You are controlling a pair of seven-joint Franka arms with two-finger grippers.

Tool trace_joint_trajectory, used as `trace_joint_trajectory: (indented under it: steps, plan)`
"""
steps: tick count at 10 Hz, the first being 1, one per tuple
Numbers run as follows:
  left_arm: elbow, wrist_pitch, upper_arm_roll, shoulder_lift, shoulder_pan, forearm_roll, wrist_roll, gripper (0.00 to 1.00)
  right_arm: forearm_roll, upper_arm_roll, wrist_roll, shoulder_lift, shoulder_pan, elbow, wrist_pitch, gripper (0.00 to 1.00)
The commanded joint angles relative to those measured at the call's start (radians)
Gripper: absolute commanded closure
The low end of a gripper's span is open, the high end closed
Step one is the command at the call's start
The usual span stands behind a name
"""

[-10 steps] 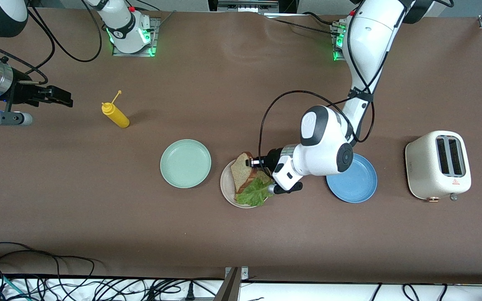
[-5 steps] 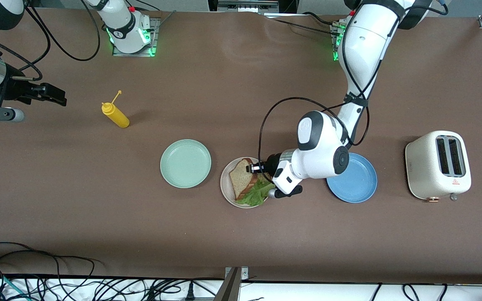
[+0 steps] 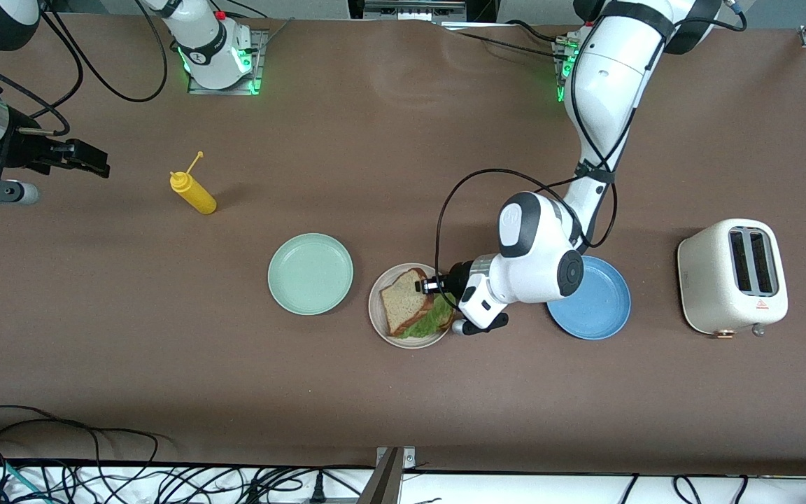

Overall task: Make sandwich on beige plate with both arms
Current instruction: 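Carry the toast with the left gripper and lay it on the lettuce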

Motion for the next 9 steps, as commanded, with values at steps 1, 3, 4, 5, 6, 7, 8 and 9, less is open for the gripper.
trace_joint_trajectory:
  steps: [1, 3, 4, 5, 6, 7, 8, 9]
  plan:
    - [-0.025, 0.002, 0.005, 0.005, 0.024, -0.048, 0.159, 0.01, -0.016, -0.011, 0.014, -0.010, 0.004, 0.006, -0.012, 0.00]
    - [-0.054, -0.009, 0.005, -0.004, 0.064, -0.047, 0.223, 0.00, -0.016, -0.017, 0.014, -0.010, 0.004, 0.006, -0.012, 0.00]
    - [-0.064, -0.038, 0.003, -0.018, 0.105, -0.035, 0.221, 0.00, -0.016, -0.019, 0.013, -0.010, 0.004, 0.008, -0.012, 0.00]
    - [-0.064, -0.070, 0.003, -0.026, 0.137, -0.033, 0.221, 0.00, -0.013, -0.025, 0.013, -0.013, 0.004, 0.008, -0.012, 0.00]
    - [-0.065, -0.092, 0.003, -0.040, 0.162, -0.028, 0.221, 0.00, -0.013, -0.022, 0.014, -0.019, 0.004, 0.008, -0.013, 0.00]
    - [-0.079, -0.115, 0.003, -0.070, 0.196, -0.028, 0.220, 0.00, -0.015, -0.017, 0.014, -0.018, 0.004, 0.008, -0.012, 0.00]
    - [-0.112, -0.121, 0.001, -0.119, 0.244, -0.027, 0.218, 0.00, -0.009, -0.017, 0.014, -0.016, 0.004, 0.008, -0.004, 0.00]
    - [-0.157, -0.133, -0.009, -0.176, 0.301, -0.022, 0.215, 0.00, -0.005, -0.017, 0.014, -0.016, 0.006, 0.008, -0.003, 0.00]
